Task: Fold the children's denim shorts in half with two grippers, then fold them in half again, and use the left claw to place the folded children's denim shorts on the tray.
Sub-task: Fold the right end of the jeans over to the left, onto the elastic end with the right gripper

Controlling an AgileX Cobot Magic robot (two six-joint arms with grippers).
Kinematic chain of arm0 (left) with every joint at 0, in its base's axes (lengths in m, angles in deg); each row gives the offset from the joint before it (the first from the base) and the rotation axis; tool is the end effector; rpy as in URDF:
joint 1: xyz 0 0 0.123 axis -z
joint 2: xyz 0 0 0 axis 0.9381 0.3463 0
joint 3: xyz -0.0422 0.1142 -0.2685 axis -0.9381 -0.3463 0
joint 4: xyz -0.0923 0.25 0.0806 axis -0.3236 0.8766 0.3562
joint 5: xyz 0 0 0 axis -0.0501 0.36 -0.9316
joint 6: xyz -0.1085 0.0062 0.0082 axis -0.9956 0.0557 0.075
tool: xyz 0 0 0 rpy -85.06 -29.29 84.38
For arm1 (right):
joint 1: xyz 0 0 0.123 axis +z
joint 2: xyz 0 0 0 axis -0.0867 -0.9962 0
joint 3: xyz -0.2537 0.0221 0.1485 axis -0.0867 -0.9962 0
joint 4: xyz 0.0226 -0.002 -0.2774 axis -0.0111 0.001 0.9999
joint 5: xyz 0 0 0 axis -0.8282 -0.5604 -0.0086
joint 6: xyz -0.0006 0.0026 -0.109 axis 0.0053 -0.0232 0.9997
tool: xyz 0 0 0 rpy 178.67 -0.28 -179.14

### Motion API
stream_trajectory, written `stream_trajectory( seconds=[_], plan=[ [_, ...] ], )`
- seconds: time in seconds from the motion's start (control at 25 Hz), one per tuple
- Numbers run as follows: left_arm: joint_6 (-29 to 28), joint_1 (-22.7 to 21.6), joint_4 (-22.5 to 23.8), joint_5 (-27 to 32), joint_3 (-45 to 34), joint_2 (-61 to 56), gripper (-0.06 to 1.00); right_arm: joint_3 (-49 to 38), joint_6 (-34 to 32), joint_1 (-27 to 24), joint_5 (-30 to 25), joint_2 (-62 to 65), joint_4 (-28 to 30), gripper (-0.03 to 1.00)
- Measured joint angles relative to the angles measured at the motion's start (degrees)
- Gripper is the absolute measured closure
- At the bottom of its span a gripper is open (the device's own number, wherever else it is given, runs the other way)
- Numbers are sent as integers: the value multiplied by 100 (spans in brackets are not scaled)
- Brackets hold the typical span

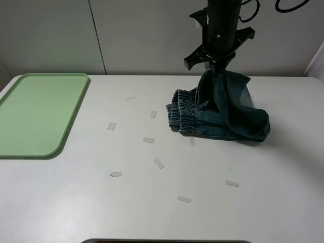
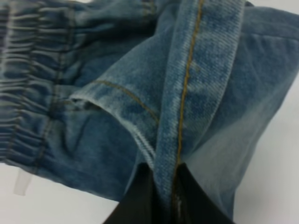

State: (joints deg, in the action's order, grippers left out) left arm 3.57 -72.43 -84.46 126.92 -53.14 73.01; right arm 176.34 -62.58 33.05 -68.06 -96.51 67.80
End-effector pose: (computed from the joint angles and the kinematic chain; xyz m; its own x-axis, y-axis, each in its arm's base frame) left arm 0.0265 0.0030 0.2784 -0.4531 -0.0978 -0.8861 -0.0964 0.9935 -0.0603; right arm 0.4326 0.1971 0.2297 -0.8632 -0.4638 -0.1997 -0.4074 0.8733 -0.2672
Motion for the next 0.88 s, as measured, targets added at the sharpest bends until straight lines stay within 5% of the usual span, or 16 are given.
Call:
stream_trajectory(
  seconds=[0.36,0.52,0.88],
  plan=[
    [0,0,0,0,0,0,3,0,-141,182,0,-6,-21,93],
    [0,0,0,0,0,0,3,0,-563,261,5,-6,-244,38],
    [0,0,0,0,0,0,3,0,-689,291,40,-6,-539,28]
  ],
)
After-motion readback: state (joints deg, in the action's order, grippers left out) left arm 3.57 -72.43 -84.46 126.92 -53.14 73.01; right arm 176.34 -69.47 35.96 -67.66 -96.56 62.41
